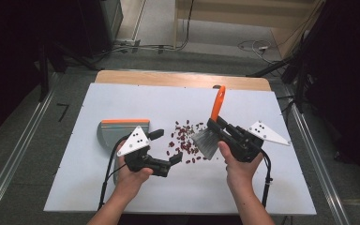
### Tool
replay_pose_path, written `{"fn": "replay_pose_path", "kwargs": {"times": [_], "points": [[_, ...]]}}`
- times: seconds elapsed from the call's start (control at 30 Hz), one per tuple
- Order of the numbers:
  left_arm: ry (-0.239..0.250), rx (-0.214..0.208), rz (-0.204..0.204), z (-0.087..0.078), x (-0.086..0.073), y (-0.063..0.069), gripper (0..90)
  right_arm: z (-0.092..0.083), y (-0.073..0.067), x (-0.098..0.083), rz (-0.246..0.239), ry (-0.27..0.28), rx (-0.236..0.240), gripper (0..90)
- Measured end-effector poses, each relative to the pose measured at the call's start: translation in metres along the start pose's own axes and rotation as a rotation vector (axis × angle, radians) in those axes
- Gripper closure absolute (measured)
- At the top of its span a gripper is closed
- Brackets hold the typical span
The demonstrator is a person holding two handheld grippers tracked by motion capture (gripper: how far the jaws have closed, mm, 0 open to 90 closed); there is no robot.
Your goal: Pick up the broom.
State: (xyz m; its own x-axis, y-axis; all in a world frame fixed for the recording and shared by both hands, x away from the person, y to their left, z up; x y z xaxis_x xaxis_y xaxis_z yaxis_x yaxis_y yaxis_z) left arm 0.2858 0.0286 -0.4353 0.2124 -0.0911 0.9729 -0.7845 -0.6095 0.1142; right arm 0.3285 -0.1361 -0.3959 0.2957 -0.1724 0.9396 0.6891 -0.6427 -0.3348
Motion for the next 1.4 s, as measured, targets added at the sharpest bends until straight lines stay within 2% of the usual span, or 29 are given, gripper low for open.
{"fn": "replay_pose_path", "kwargs": {"times": [0.1, 0.13, 0.23, 0.37, 0.47, 0.57, 0.67, 0.7, 0.87, 0.93, 1.03, 1.1, 1.13, 1.2, 1.3, 1.4], "points": [[-0.018, 0.007, -0.019, 0.007, -0.001, 0.006, 8.3, 0.004, -0.011, -0.003, -0.009, -0.006, 0.024, 69.7], [-0.018, -0.006, -0.028, 0.01, -0.002, 0.009, 11.0, 0.006, -0.014, -0.004, -0.012, -0.009, 0.027, 69.8], [-0.049, -0.025, -0.014, 0.017, -0.006, 0.016, 13.2, 0.009, -0.02, -0.01, -0.045, -0.025, 0.027, 69.7], [-0.075, -0.029, -0.022, 0.024, -0.011, 0.022, 16.9, 0.013, -0.025, -0.017, -0.036, -0.039, 0.041, 69.7], [-0.088, -0.006, -0.018, 0.028, -0.015, 0.023, 26.3, 0.015, -0.029, -0.019, -0.031, -0.04, 0.053, 69.7], [-0.11, 0.016, -0.032, 0.031, -0.02, 0.021, 40.6, 0.015, -0.034, -0.019, -0.037, -0.037, 0.06, 69.7], [-0.115, 0.01, -0.039, 0.032, -0.023, 0.02, 53.6, 0.015, -0.04, -0.02, -0.045, -0.035, 0.068, 69.7], [-0.11, -0.006, -0.044, 0.032, -0.023, 0.02, 56.8, 0.016, -0.041, -0.02, -0.05, -0.032, 0.065, 69.7], [-0.102, -0.028, -0.039, 0.031, -0.022, 0.021, 79.7, 0.015, -0.042, -0.019, -0.049, -0.024, 0.064, 69.7], [-0.104, -0.036, -0.042, 0.03, -0.021, 0.019, 83.1, 0.014, -0.042, -0.019, -0.053, -0.026, 0.065, 69.7], [-0.113, -0.038, -0.028, 0.028, -0.021, 0.018, 85.1, 0.016, -0.043, -0.019, -0.083, -0.037, 0.067, 69.3], [-0.12, -0.058, -0.029, 0.026, -0.021, 0.016, 85.6, 0.017, -0.044, -0.018, -0.092, -0.054, 0.078, 68.6], [-0.119, -0.069, -0.029, 0.024, -0.02, 0.015, 85.8, 0.017, -0.044, -0.018, -0.102, -0.073, 0.091, 67.3], [-0.119, -0.09, -0.024, 0.02, -0.018, 0.012, 85.9, 0.017, -0.043, -0.014, -0.124, -0.087, 0.12, 57.4], [-0.117, -0.102, -0.003, 0.012, -0.014, 0.005, 86.0, 0.014, -0.038, -0.011, -0.131, -0.141, 0.215, 45.7], [-0.124, -0.153, 0.02, 0.004, -0.012, 0.001, 86.0, 0.01, -0.028, -0.011, -0.134, -0.189, 0.28, 44.5]]}}
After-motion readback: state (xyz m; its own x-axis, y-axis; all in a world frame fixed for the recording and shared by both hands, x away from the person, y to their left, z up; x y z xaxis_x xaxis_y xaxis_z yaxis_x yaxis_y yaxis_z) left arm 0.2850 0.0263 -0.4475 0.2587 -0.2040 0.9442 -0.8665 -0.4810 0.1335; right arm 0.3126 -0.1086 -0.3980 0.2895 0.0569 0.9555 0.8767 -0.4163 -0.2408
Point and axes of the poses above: each handheld gripper's, and its own axes: z roughly forward along the jaws, x roughly out of its top, y roughly to its right, the point moved 8 cm from there along z, roughly forward along the jaws, and after that the axes turned 4 degrees about z, right-handed, at the moved point
